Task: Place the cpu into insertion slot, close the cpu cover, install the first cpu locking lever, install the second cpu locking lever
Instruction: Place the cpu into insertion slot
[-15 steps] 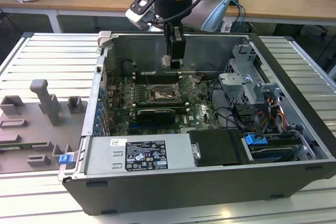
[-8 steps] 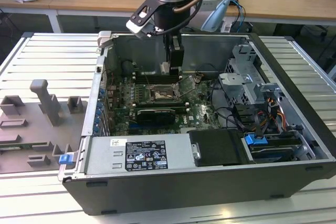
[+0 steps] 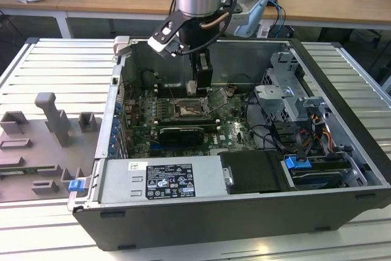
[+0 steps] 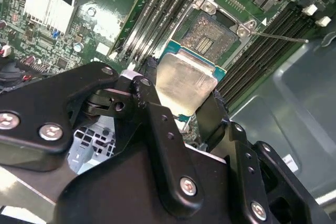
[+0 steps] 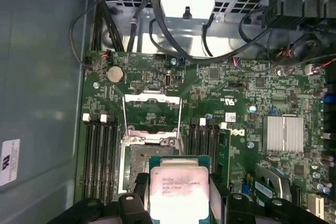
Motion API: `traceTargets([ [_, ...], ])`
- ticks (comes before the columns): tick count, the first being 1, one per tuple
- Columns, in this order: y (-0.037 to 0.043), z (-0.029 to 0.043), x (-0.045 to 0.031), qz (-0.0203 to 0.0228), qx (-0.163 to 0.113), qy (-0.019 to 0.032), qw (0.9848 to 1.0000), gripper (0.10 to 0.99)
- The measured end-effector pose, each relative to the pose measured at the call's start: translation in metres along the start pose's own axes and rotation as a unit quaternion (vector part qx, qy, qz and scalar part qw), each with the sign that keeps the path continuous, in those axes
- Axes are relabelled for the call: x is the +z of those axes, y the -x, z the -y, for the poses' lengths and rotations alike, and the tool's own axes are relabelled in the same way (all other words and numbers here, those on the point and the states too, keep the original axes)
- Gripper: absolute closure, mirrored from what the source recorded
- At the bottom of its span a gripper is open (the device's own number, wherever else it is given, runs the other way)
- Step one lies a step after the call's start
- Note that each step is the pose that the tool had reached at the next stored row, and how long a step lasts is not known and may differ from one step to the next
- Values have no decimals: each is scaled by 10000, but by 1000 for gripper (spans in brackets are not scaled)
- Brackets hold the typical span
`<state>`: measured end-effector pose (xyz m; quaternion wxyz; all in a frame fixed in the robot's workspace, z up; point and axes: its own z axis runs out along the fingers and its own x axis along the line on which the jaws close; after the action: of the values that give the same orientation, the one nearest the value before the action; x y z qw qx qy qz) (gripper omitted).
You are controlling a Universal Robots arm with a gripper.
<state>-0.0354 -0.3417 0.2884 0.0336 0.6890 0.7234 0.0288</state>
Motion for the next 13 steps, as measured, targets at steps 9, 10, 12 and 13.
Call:
traceTargets([
  [9,-16,43,271,0,-2,-1,10000,545],
  [10,-21,51,291,0,-3,-1,10000,545],
  [12,-26,79,324,0,-3,-1,10000,545],
  [13,-31,92,348,0,-2,-1,10000,545],
])
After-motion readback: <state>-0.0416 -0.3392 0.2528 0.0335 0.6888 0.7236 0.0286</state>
